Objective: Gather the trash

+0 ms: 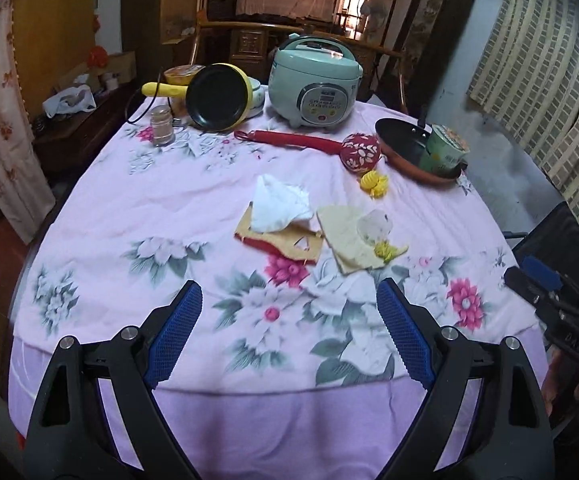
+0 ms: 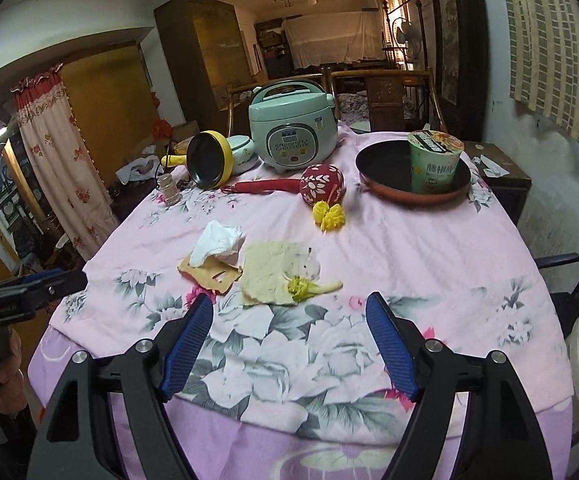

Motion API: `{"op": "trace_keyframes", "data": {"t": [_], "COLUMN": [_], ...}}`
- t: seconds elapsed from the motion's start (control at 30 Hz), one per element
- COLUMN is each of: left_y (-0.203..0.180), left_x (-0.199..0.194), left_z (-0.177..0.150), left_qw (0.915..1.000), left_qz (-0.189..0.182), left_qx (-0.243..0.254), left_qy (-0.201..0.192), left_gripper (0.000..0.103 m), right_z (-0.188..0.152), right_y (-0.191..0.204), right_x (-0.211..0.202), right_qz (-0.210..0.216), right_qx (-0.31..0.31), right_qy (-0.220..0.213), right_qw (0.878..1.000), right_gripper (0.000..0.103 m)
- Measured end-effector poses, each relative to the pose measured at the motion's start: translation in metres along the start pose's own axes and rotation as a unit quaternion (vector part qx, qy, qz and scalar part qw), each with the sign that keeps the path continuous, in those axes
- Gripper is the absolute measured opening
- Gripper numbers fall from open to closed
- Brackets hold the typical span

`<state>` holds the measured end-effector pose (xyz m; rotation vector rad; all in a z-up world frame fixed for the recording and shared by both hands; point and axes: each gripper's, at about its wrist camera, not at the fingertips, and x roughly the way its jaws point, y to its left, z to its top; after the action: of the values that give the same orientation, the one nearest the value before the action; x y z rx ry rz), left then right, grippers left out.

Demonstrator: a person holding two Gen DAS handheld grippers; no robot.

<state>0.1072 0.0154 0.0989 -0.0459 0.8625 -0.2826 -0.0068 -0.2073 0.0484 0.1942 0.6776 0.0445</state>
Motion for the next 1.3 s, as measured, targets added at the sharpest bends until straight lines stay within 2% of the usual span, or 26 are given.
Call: {"op": "trace_keyframes", "data": {"t": [0.07, 0.17, 0.33, 0.4, 0.5, 0.57, 0.67, 0.83, 1.07, 1.3], "left_y": [-0.006, -0.003, 0.029, 0.039, 0.045, 0.048, 0.055, 0.062, 0.059, 0.059], "left_x": [0.019, 0.055, 0.123, 0.14, 0.159, 0.156, 0.154, 0.165, 0.17, 0.173], "left_z": [0.012, 0.027, 0.033, 0.028, 0.021, 0.023, 0.023, 0.019, 0.017, 0.017], "left_qw": [0.9999, 0.9982, 0.9951, 0.9937, 0.9925, 0.9945, 0.9938, 0.9907, 0.99, 0.9894], "left_qz": [0.007, 0.059, 0.058, 0.058, 0.075, 0.053, 0.058, 0.033, 0.046, 0.052], "left_qx": [0.013, 0.013, -0.061, -0.077, -0.059, -0.051, -0.061, -0.077, -0.069, -0.065], "left_qy": [-0.007, -0.003, 0.052, 0.057, 0.077, 0.074, 0.073, 0.108, 0.114, 0.119], "left_gripper": [0.089, 0.089, 0.089, 0.089, 0.089, 0.089, 0.089, 0.089, 0.089, 0.089], "right_z": [0.004, 0.011, 0.017, 0.017, 0.012, 0.007, 0.001, -0.006, -0.003, -0.004], "right_y": [-0.001, -0.008, -0.022, -0.023, -0.02, -0.014, -0.012, -0.013, -0.004, 0.009], "right_x": [0.013, 0.045, 0.104, 0.121, 0.142, 0.156, 0.175, 0.199, 0.192, 0.203], "right_qz": [-0.008, -0.028, -0.046, -0.049, -0.052, -0.046, -0.042, -0.05, -0.042, -0.018], "right_qx": [-0.002, 0.0, 0.009, 0.001, -0.023, -0.053, -0.072, -0.112, -0.183, -0.245], "right_qy": [0.006, 0.025, 0.069, 0.082, 0.1, 0.113, 0.133, 0.161, 0.153, 0.172], "right_qw": [1.0, 0.999, 0.997, 0.995, 0.993, 0.991, 0.988, 0.979, 0.97, 0.954], "right_gripper": [0.078, 0.078, 0.078, 0.076, 0.061, 0.043, 0.028, 0.027, 0.027, 0.028]}}
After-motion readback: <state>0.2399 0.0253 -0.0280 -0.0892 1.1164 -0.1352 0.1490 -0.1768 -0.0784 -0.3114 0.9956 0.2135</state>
